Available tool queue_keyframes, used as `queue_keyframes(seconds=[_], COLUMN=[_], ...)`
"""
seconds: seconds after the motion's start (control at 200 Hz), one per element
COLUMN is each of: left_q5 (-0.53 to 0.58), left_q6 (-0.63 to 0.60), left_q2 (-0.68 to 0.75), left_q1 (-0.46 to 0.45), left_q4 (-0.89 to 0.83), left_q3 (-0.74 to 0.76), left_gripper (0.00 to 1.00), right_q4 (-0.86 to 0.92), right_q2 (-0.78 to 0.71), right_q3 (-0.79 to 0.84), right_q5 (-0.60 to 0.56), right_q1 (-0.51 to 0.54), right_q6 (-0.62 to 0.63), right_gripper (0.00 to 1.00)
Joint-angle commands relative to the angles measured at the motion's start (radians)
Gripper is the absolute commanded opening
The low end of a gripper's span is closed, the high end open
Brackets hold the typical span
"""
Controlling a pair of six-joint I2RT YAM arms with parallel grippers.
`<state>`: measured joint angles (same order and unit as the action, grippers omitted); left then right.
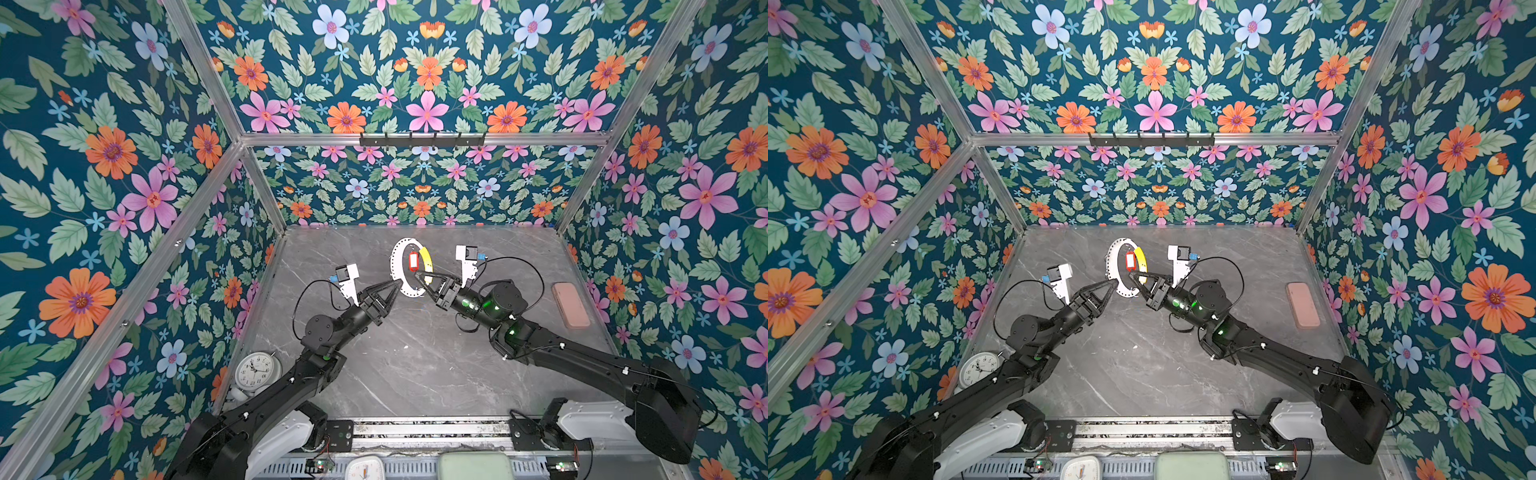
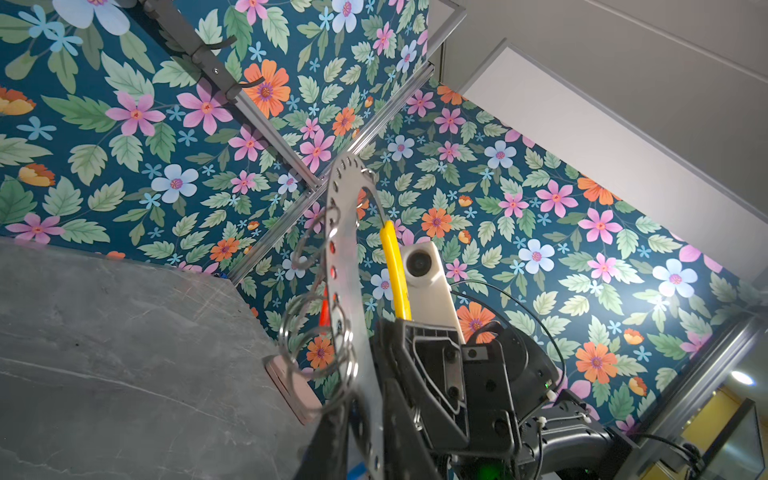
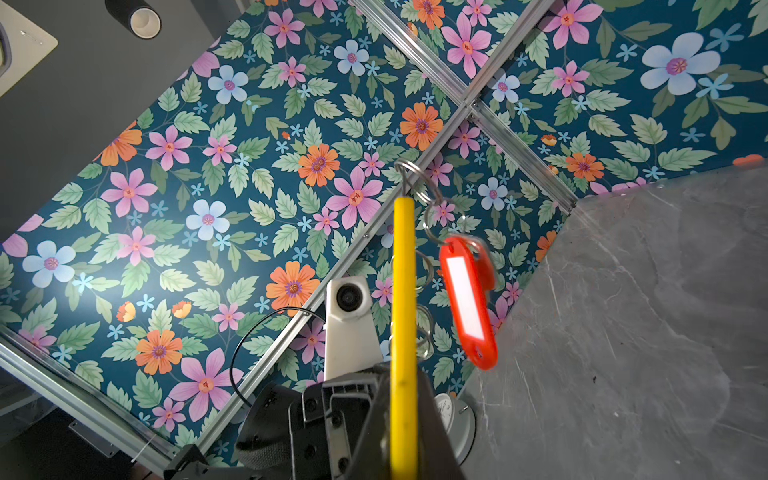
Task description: Remove the keys from the keyring
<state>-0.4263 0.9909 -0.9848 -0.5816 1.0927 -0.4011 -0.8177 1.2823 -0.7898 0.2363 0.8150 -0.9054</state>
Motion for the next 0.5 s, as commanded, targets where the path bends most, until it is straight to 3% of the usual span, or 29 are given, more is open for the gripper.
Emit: queue_keyframes(seconds=[0.0, 0.075, 0.31, 0.385, 0.495], left_q5=[-0.029, -0.030, -0.031, -0.035, -0.030], left_q6=[0.015, 0.015, 0.029, 0.024, -0.021], left_q2=[0.000, 0.003, 0.016, 0.039, 0.093], left_q1=[0.003, 0.005, 0.011, 0.017, 0.023], left_q4=[0.062, 0.050, 0.009, -0.065, -0.219], left_q3=[-0.013, -0.019, -0.039, -0.054, -0.077], left_gripper=[0.07, 0.00, 0.00, 0.00, 0.00], right_q4=[-0.048, -0.045, 0.007, 0.043, 0.106], right_q2=[0.009, 0.013, 0.002, -0.020, -0.067], right_q3=[-0.006, -0.005, 0.007, 0.020, 0.038], right_q5=[0.015, 0.020, 0.021, 0.024, 0.009], right_q1=[0.004, 0.005, 0.006, 0.006, 0.006], right_q6=[-0.005, -0.008, -0.002, 0.024, 0.077], right_gripper=[0.00, 0.00, 0.00, 0.12, 0.11])
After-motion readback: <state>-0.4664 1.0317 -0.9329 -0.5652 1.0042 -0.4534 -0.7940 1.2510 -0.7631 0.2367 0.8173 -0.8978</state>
